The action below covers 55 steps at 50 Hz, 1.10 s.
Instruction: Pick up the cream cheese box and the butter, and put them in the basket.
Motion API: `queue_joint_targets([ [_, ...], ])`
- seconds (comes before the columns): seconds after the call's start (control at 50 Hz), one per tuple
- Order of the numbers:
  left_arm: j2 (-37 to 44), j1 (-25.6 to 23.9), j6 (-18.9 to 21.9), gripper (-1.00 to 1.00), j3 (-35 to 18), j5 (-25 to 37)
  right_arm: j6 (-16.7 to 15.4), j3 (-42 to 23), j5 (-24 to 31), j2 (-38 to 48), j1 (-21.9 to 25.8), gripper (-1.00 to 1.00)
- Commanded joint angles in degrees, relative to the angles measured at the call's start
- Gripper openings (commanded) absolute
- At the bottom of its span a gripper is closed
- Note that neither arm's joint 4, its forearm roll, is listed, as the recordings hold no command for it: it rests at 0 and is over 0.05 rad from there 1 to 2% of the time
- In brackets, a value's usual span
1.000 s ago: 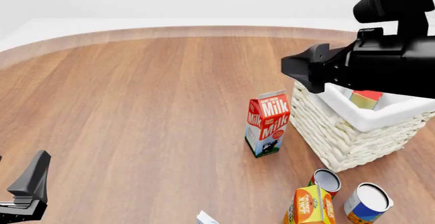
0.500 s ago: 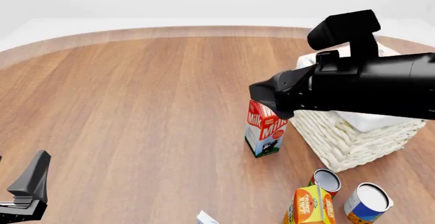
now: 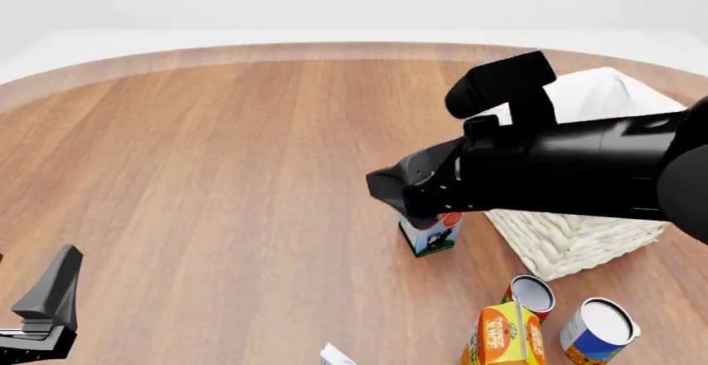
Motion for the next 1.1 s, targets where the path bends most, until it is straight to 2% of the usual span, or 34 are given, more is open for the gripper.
queue_joint_targets([
  [0.02,0.00,0.00,0.00,1.00,0.00,0.00,0.98,0.18,-0.44,2.87,2.75,1.00],
  [0.12,0.00,0.00,0.00,1.00,0.00,0.00,1.00,-0.95,0.66,4.17,3.56,1.00],
  [0.16,0.00,0.00,0.00,1.00,0.00,0.00,3.12,-1.74,1.03,4.83,4.87,1.00],
  [0.24,0.00,0.00,0.00,1.00,0.00,0.00,2.98,-4.44,3.35,5.60,6.12,1.00],
  [0.28,0.00,0.00,0.00,1.00,0.00,0.00,4.03,-6.33,4.85,6.18,7.32,1.00],
  [0.48,0.00,0.00,0.00,1.00,0.00,0.00,4.54,-8.24,7.91,8.48,8.90,1.00],
  [0.5,0.00,0.00,0.00,1.00,0.00,0.00,5.87,-8.62,7.96,9.28,10.46,1.00],
  [0.58,0.00,0.00,0.00,1.00,0.00,0.00,4.97,-9.72,9.22,9.81,10.85,1.00],
  [0.68,0.00,0.00,0.00,1.00,0.00,0.00,4.52,-9.18,10.08,9.51,9.69,1.00],
  [0.92,0.00,0.00,0.00,1.00,0.00,0.00,6.14,-6.52,9.11,10.39,10.28,1.00],
  [0.98,0.00,0.00,0.00,1.00,0.00,0.00,5.38,-6.18,9.26,10.27,9.12,1.00],
  [1.1,0.00,0.00,0.00,1.00,0.00,0.00,6.94,-4.56,7.89,11.39,9.47,1.00],
])
